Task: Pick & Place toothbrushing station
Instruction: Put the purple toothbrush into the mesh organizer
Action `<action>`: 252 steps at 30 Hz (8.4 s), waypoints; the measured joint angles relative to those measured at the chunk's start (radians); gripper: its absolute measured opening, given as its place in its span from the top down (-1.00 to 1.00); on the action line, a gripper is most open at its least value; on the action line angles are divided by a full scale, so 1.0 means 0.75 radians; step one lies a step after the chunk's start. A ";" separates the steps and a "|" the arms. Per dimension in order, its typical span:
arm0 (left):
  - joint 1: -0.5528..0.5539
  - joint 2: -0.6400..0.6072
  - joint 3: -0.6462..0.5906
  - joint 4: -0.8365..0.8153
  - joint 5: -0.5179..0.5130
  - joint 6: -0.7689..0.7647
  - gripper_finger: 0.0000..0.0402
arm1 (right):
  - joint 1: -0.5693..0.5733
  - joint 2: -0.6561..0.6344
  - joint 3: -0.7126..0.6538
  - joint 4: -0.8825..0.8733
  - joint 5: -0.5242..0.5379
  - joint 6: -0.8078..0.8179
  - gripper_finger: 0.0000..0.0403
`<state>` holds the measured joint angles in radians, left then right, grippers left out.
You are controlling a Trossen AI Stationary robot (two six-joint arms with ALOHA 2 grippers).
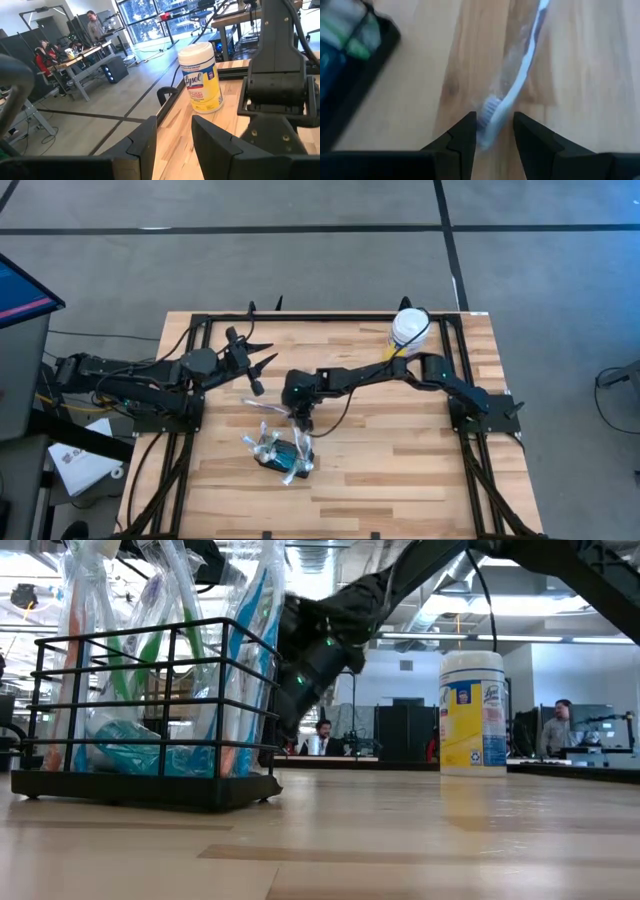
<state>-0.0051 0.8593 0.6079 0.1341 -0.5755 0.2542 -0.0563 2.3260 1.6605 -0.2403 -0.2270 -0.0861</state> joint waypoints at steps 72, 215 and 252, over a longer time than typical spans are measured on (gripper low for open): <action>0.003 0.000 0.000 -0.421 -0.096 -0.099 0.40 | -0.078 -0.053 0.929 -1.158 0.839 -0.528 0.99; 0.111 -0.261 -0.001 0.034 0.431 -0.102 0.91 | -0.395 -0.304 0.918 -0.279 -0.959 -0.548 0.67; 0.112 -0.048 0.001 0.354 0.480 0.037 0.91 | -0.344 -0.303 0.918 -0.179 -1.067 -0.547 0.41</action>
<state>0.0792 0.8235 0.6086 0.3999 -0.2154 0.2817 -0.3141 2.0991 2.3493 -0.3747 -1.0273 -0.4966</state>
